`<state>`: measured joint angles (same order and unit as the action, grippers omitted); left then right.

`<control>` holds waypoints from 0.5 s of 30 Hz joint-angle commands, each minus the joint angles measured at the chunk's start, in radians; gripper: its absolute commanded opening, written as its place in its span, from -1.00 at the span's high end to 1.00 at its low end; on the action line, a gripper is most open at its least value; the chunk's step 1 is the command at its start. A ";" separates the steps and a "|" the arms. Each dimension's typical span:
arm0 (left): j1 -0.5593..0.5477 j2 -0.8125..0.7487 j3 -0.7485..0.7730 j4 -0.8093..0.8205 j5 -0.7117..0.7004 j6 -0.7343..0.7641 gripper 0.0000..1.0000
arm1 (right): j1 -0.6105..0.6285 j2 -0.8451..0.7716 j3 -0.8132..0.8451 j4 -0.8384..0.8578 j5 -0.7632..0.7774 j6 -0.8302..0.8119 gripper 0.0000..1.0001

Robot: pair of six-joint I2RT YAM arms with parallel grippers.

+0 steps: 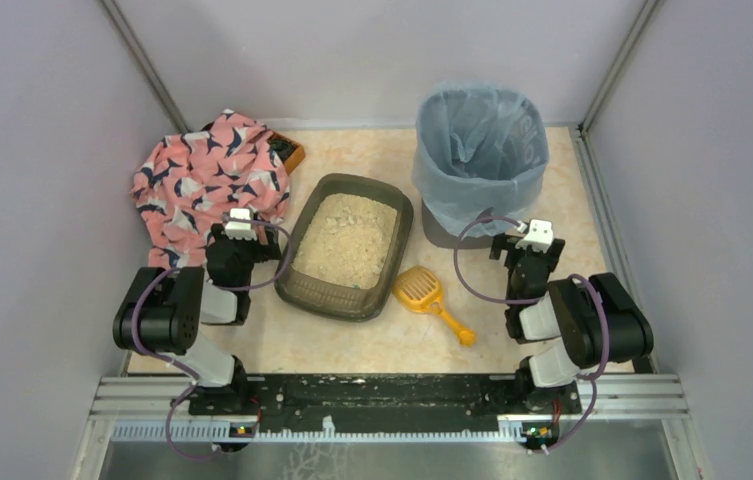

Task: Clean the litter box

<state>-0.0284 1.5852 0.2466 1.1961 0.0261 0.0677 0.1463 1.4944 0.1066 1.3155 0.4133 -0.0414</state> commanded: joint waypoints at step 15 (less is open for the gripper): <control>-0.007 -0.004 0.014 0.025 0.003 0.002 -0.98 | -0.005 -0.048 0.004 0.063 0.045 0.023 -0.97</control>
<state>-0.0284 1.5852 0.2466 1.1961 0.0261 0.0677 0.1371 1.4872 0.1188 1.2873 0.4294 -0.0284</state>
